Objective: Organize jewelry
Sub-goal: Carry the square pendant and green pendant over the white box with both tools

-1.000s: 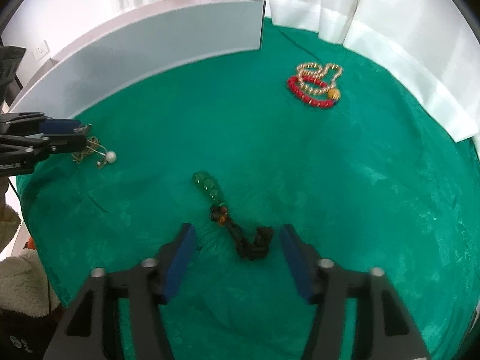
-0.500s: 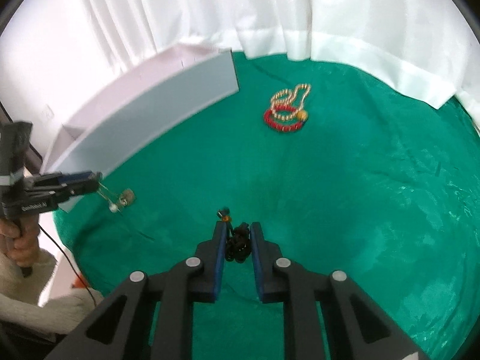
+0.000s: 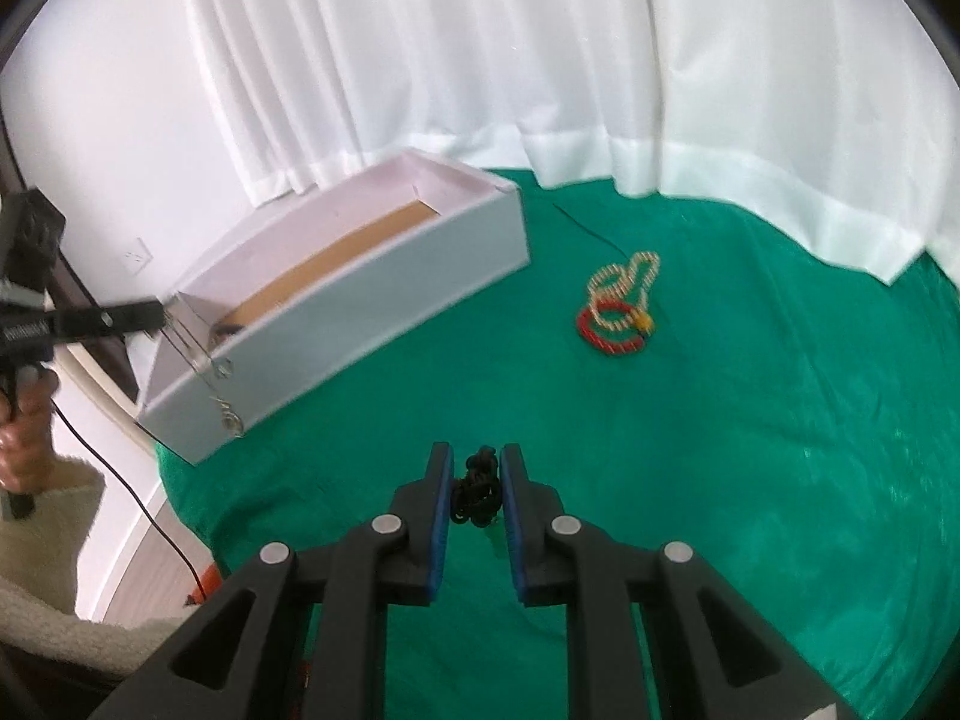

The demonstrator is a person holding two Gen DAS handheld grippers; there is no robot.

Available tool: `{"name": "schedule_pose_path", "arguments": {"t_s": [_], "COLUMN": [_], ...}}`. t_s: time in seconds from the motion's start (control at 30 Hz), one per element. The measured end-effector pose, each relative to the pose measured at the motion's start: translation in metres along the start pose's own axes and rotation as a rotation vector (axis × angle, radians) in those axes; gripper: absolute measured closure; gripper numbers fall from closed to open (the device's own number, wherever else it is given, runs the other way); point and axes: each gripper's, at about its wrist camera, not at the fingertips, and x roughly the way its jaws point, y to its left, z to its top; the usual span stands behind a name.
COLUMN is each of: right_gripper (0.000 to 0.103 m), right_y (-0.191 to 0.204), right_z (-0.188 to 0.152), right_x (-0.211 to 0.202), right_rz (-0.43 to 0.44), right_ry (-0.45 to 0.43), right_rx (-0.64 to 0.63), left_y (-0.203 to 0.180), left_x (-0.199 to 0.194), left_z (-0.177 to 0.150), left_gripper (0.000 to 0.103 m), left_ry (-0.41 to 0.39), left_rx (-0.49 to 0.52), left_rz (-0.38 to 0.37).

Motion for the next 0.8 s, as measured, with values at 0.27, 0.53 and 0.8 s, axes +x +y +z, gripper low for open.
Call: {"name": "schedule_pose_path", "arguments": {"t_s": [0.27,0.53,0.8], "right_gripper": [0.087,0.087,0.087], "right_y": [0.04,0.089,0.13], "right_z": [0.065,0.131,0.174], "right_x": [0.013,0.05,0.129], "right_rz": [0.069,0.165,0.28], "right_ry": [-0.053,-0.085,0.021], "right_rx": [-0.076,-0.123,-0.118], "left_y": [0.023,0.074,0.14], "left_x": [-0.063,-0.045,0.004], "left_z": [0.044,0.027,-0.014], "left_gripper": [0.061,0.061,0.061], "left_ry": [-0.123,-0.099,-0.012], "left_rx": [0.004,-0.037,-0.132], "left_rz": [0.103,0.241,0.343]}}
